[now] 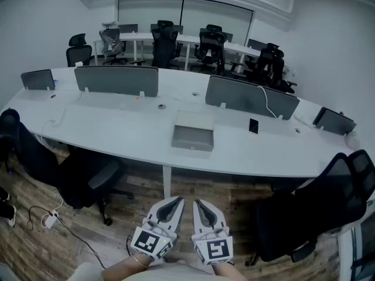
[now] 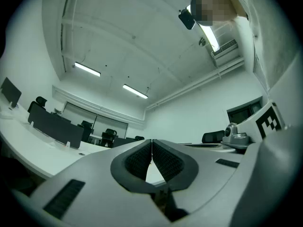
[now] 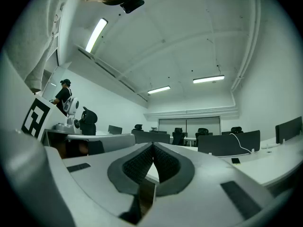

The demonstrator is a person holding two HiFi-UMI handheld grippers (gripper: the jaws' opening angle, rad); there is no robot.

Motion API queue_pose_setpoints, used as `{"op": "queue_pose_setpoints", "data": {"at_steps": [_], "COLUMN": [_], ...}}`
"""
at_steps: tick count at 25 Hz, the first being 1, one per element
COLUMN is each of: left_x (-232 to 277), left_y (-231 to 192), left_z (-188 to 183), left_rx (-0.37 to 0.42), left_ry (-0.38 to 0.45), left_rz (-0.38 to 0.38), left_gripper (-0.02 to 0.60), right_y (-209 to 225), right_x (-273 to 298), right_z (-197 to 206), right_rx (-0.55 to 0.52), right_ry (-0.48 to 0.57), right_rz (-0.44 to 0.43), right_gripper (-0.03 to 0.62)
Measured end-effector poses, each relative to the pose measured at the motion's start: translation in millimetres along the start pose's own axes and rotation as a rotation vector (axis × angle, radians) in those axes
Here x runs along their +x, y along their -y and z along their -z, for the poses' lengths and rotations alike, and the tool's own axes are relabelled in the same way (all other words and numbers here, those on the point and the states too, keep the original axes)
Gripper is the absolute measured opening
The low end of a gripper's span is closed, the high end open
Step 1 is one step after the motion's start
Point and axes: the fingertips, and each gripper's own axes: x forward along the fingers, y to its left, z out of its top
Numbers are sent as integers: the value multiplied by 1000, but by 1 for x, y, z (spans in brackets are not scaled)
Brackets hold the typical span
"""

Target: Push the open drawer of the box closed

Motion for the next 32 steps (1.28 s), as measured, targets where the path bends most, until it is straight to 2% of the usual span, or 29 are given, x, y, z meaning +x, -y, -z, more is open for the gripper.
{"op": "queue_pose_setpoints", "data": {"at_steps": [22,32], "left_x": [6,23], "left_y": [4,16], "left_z": [0,3], "left_rx": [6,17], "left_ry": [1,14], "left_rz": [-8,-18], "left_gripper": [18,18], "right_y": [9,23], "right_x": [-4,-4], "right_z": [-2,-1], "right_rx": [18,18], "right_ry": [36,46], "right_rz": [1,-35], "right_gripper": [18,18]}}
